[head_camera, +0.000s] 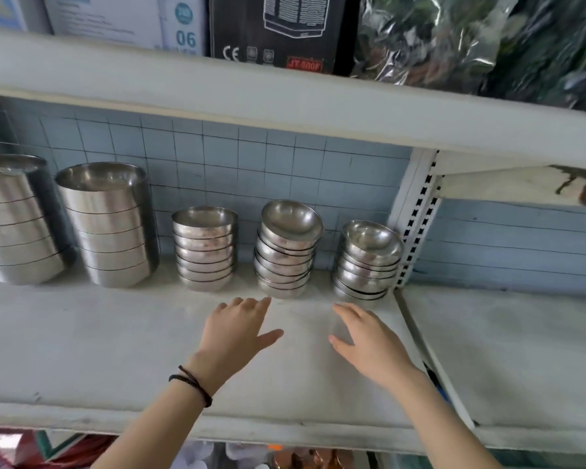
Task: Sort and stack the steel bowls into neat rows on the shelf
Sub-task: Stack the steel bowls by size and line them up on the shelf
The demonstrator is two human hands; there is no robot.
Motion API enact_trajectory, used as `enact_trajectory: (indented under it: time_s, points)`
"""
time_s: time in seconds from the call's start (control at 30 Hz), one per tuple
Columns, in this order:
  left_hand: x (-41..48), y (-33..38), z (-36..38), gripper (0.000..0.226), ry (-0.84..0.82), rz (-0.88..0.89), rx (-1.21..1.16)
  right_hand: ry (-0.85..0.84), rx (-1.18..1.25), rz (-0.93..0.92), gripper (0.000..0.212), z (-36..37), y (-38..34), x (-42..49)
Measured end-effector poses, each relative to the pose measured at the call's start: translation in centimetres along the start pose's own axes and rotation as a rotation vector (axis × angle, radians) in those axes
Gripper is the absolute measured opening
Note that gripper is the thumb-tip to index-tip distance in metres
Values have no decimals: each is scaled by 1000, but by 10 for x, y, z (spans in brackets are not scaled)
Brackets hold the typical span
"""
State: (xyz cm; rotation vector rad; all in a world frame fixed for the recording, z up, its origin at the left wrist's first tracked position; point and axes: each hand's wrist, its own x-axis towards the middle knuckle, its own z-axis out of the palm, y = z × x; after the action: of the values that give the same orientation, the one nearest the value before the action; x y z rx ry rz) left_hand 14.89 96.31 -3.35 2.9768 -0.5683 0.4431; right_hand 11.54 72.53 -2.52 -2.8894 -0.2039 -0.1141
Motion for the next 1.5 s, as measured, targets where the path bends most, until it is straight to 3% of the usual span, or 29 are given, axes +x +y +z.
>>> enact_trajectory:
  time_s: [0.17, 0.4, 0.6, 0.7, 0.83, 1.2, 1.5]
  points:
    - [27, -11, -9, 77, 127, -53, -64, 44, 96, 14, 61, -9, -5, 26]
    - [69, -20, -10, 103, 265, -224, -411, 213, 430, 36, 71, -9, -25, 70]
    - [87, -16, -5, 113, 288, -97, -900, 311, 716, 62, 91, -2, -36, 93]
    - [97, -10, 3, 112, 313, -131, -1030, 299, 854, 53, 107, -1, -38, 101]
    - [105, -5, 10, 107, 348, -166, -1047, 299, 971, 11, 103, -1, -39, 111]
    - [109, -13, 13, 108, 411, -275, -916, 370, 921, -117, 70, -3, -40, 134]
    - [109, -13, 9, 109, 422, -291, -940, 334, 930, -140, 79, -1, -32, 135]
